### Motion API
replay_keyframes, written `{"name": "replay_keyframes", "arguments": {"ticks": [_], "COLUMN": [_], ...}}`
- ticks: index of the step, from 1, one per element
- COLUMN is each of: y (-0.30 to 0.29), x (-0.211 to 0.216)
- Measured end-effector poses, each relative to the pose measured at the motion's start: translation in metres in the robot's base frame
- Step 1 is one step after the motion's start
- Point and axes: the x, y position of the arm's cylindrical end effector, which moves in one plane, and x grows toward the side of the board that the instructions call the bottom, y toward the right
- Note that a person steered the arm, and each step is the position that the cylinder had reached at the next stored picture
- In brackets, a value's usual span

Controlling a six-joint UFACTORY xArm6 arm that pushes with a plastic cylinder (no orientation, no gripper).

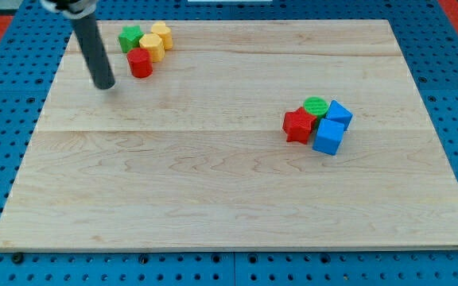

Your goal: Place the yellow hexagon below the yellow heart

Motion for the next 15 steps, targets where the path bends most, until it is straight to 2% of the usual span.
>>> {"name": "replay_keyframes", "arguments": {"ticks": [1,2,4,5,6,7,8,11,13,14,15], "y": [-0.016,-0.079,-0.075,0.006,0.046,0.078,0.111,0.218,0.224,0.224,0.16], "x": [-0.012,-0.067,-0.173,-0.136,-0.143,-0.09,-0.08,0.005,0.079,0.098,0.077]}}
